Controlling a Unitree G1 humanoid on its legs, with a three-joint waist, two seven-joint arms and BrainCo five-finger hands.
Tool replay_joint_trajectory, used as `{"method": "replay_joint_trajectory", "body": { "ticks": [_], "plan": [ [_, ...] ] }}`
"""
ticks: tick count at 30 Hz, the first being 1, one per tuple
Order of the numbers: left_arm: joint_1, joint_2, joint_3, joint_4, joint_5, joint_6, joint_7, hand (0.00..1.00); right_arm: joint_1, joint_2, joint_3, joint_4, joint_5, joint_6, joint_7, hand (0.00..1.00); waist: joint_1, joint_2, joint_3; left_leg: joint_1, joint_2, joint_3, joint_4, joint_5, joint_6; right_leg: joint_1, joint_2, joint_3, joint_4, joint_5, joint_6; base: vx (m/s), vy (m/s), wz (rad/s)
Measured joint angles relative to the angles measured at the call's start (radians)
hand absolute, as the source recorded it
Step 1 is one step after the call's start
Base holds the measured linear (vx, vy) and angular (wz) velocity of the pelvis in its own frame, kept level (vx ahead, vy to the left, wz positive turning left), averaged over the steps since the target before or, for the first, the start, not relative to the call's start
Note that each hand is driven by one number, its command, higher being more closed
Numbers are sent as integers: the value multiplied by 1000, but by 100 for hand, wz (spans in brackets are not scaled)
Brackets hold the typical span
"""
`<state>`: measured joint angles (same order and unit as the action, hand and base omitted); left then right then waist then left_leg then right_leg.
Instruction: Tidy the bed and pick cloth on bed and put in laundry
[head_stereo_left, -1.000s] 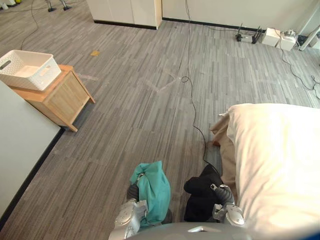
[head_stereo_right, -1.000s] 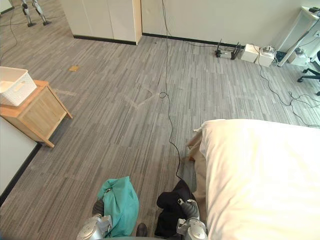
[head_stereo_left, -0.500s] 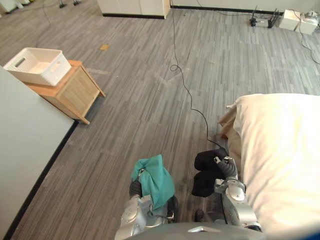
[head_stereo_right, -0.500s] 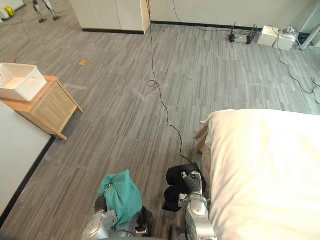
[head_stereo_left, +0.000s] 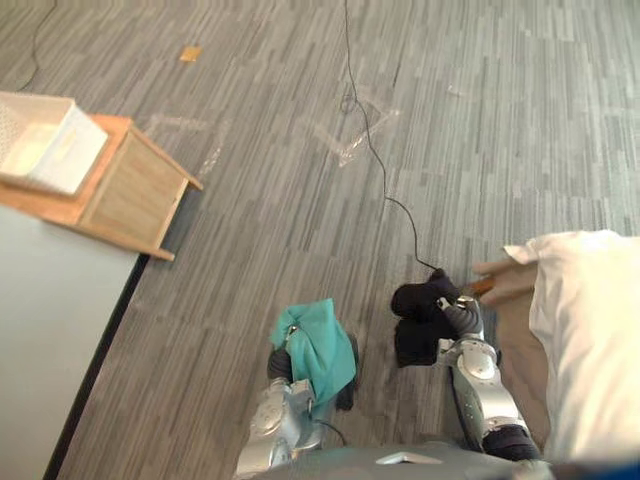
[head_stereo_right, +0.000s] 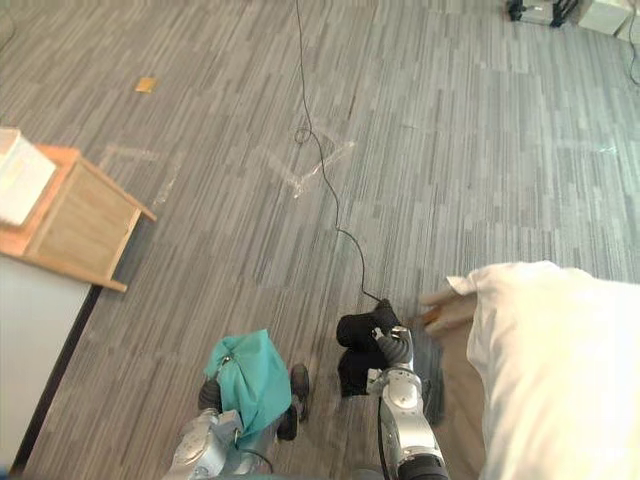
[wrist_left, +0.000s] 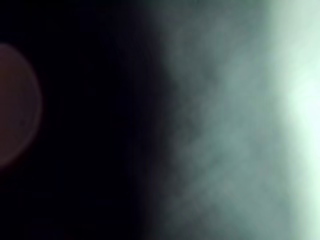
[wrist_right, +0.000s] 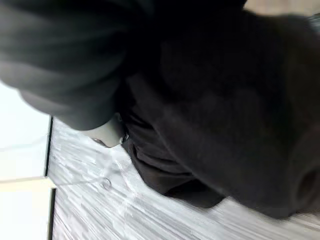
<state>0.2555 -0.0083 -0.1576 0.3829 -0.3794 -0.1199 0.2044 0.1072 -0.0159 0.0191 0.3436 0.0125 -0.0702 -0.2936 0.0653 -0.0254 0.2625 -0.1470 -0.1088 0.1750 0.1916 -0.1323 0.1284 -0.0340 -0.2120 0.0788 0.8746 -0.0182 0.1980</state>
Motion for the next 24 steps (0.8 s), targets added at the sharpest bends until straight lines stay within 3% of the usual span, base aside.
{"method": "replay_joint_trajectory", "body": {
  "ticks": [1, 3, 5, 7, 8, 10, 11, 12, 13, 14, 15, 16, 17, 18, 19, 20, 21, 22, 24],
  "plan": [
    [-1, 10, -1, 5, 0, 1, 1, 100, 22, 7, 8, -26, -11, -5, 0, 100, -12, 0, 0, 40, -2, -9, -7, -18, 1, -55, -3, -14, 124, -17, -17, 629, 136, 21],
    [-3, 34, -1, 8, 2, -2, 8, 100, 90, 16, 35, -87, -37, -23, 2, 100, -49, 4, 1, 175, -3, -76, -73, -32, 10, -182, -10, -104, 312, -105, -142, 555, 66, 44],
    [-12, 34, -9, 23, 7, -4, 22, 100, 124, 24, 32, -92, -37, -34, 1, 100, -79, 7, 4, 258, 8, -140, -104, -51, 14, -275, 3, -164, 293, -184, -178, 526, -85, 79],
    [-27, 32, -31, 58, 6, -2, 23, 100, 130, 24, 31, -86, -36, -33, 0, 100, -88, 20, 12, 310, 36, -190, -101, -76, 10, -351, 25, -202, 176, -242, -182, 475, -163, 87],
    [-34, 25, -39, 75, 7, -1, 22, 100, 121, 24, 30, -87, -36, -32, -4, 100, -92, 38, 20, 332, 70, -218, -87, -102, -8, -390, 48, -209, 42, -251, -170, 491, -195, 90],
    [-32, 18, -40, 79, 7, -1, 22, 100, 96, 27, 31, -86, -37, -32, -6, 100, -100, 56, 24, 346, 128, -252, -53, -155, -56, -422, 77, -189, -255, -197, -137, 499, -232, 98],
    [-31, 23, -37, 88, 7, -1, 20, 100, 80, 27, 31, -86, -36, -30, -11, 100, -98, 47, 19, 357, 149, -264, -34, -191, -104, -417, 78, -160, -487, -65, -136, 548, -338, 82],
    [-42, 17, -26, 124, 8, 2, 18, 100, 63, 12, 28, -74, -36, -28, -16, 100, -90, 76, 23, 377, 192, -272, -22, -222, -153, -384, 110, -184, -554, 81, -173, 552, -330, 41],
    [-50, 5, -17, 143, 7, 7, 21, 100, 27, -5, 27, -53, -36, -22, -17, 100, -68, 107, 18, 357, 231, -265, 0, -218, -166, -374, 139, -203, -566, 99, -186, 520, -313, 19],
    [-59, 8, -19, 145, 9, 4, 16, 100, -16, 5, -7, -41, -35, -12, -26, 100, -60, 90, 28, 343, 212, -272, -14, -187, -173, -401, 122, -193, -468, 35, -212, 432, -292, 28],
    [-57, -2, -21, 155, 9, 4, 12, 100, -24, 2, -32, -40, -36, -5, -32, 100, -66, 89, 29, 376, 216, -292, -22, -124, -174, -426, 98, -196, -313, -22, -224, 504, -373, 60],
    [-52, -17, -18, 153, 9, 1, 11, 100, -21, -8, -32, -38, -37, -3, -33, 100, -73, 92, 19, 396, 229, -307, -9, -110, -178, -446, 108, -200, -254, -71, -198, 408, -314, 74],
    [-21, -16, -10, 152, 9, -11, 11, 100, -12, -9, -21, -38, -37, -2, -32, 100, -67, 82, -7, 404, 234, -330, 35, -110, -179, -400, 104, -211, -312, -108, -217, 434, -308, 57],
    [-19, -22, 3, 167, 8, -10, 13, 100, -12, -5, -18, -28, -38, -2, -32, 100, -72, 100, -18, 394, 255, -344, 107, -110, -179, -360, 130, -240, -318, -147, -233, 522, -346, 53],
    [-17, -20, 12, 166, 8, -12, 11, 100, -27, 5, -4, 3, -44, -2, -31, 100, -71, 119, -28, 299, 282, -362, 305, -51, -207, -304, 168, -277, -366, -165, -258, 527, -357, 29],
    [-20, -20, 13, 168, 8, -12, 12, 100, -33, 8, 0, 12, -51, -1, -30, 100, -70, 123, -25, 262, 287, -364, 381, -10, -210, -280, 182, -285, -389, -167, -263, 427, -278, 28],
    [-24, -19, 13, 172, 4, -12, 12, 100, -35, 12, 10, 24, -59, 0, -30, 100, -65, 129, -21, 205, 297, -364, 496, 82, -222, -233, 205, -288, -434, -170, -272, 337, -190, 3],
    [-18, -21, 14, 173, -4, -12, 12, 100, -31, 12, 39, 37, -63, 2, -33, 100, -39, 136, -12, 122, 326, -345, 708, 175, -234, -129, 246, -288, -528, -161, -290, 337, -171, -8],
    [-12, -18, 11, 141, -5, -12, 9, 100, -32, 18, 64, 59, -76, 5, -34, 100, -13, 132, 1, 16, 336, -275, 917, 81, -212, 1, 272, -281, -615, -161, -304, 409, -174, -27]
  ]
}}
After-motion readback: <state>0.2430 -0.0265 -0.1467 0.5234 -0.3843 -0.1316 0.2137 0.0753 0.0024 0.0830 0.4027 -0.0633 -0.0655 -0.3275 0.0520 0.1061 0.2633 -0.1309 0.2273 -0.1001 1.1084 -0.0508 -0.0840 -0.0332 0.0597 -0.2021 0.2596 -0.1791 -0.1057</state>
